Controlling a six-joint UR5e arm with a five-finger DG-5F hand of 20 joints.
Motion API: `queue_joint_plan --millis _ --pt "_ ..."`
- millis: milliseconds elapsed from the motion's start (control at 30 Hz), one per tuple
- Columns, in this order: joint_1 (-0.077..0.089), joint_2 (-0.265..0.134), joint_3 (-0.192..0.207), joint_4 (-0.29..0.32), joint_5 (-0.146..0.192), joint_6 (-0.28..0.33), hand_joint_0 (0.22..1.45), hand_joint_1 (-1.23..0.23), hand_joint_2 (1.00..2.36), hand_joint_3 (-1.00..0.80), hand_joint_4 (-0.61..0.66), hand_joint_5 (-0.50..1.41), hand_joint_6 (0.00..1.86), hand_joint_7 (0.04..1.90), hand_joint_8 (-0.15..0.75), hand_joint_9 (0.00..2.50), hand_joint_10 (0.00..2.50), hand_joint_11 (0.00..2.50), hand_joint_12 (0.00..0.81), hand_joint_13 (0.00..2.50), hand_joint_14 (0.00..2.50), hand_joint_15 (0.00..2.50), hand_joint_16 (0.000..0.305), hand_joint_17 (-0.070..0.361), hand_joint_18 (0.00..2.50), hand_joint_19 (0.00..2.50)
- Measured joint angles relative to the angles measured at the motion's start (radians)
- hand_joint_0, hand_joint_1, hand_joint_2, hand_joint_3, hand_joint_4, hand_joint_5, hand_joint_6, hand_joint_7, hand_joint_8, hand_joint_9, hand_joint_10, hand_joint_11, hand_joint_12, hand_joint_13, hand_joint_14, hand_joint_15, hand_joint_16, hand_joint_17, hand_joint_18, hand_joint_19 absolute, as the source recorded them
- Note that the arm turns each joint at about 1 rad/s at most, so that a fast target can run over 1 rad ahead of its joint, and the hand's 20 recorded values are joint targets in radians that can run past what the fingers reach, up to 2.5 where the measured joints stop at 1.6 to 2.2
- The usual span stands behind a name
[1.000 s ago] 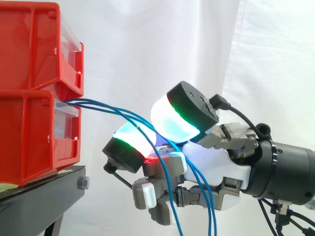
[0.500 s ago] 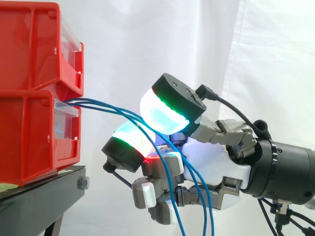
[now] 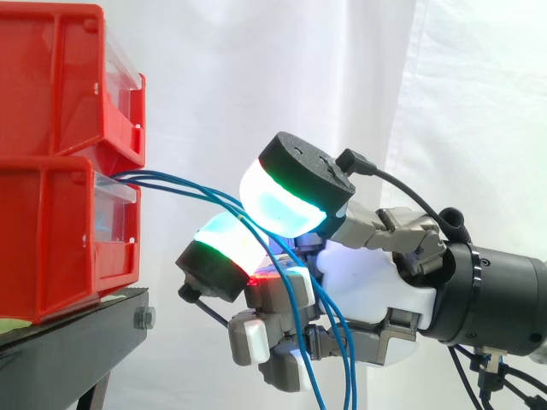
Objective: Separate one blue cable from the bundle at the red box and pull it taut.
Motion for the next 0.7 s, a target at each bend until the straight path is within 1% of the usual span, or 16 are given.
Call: queue_joint_plan --millis 100,233,333,467,567,700 --pt "0.000 0.008 0.000 -0.018 -0.001 -0.004 0.59 -0.71 1.01 -0.34 0.28 -0.14 0.85 1.24 0.408 1.16 0.01 0.96 0.409 1.06 0.02 0.62 0.054 0.122 1.13 0.82" --pt "0.000 0.021 0.000 -0.059 -0.003 -0.018 0.59 -0.70 1.01 -0.33 0.28 -0.14 0.84 1.25 0.411 1.15 0.01 0.97 0.409 1.05 0.02 0.62 0.055 0.123 1.12 0.81" --pt "0.000 0.026 0.000 -0.088 -0.004 -0.034 0.61 -0.79 1.01 -0.33 0.29 -0.15 0.84 1.26 0.409 1.13 0.01 0.99 0.412 1.05 0.02 0.61 0.054 0.123 1.13 0.81" --pt "0.000 0.029 0.000 -0.107 -0.004 -0.046 0.69 -0.94 1.01 -0.42 0.30 -0.17 0.86 1.26 0.412 1.09 0.01 1.04 0.409 1.04 0.02 0.61 0.055 0.124 1.13 0.77" --pt "0.000 0.036 0.000 -0.112 -0.004 -0.049 0.74 -0.97 1.00 -0.49 0.30 -0.17 0.87 1.24 0.412 1.08 0.01 1.05 0.405 1.03 0.02 0.60 0.055 0.123 1.14 0.75" --pt "0.001 0.052 0.000 -0.124 -0.001 -0.054 0.76 -0.97 1.00 -0.50 0.29 -0.17 0.87 1.25 0.413 1.08 0.01 1.06 0.400 1.04 0.02 0.59 0.054 0.122 1.15 0.73"
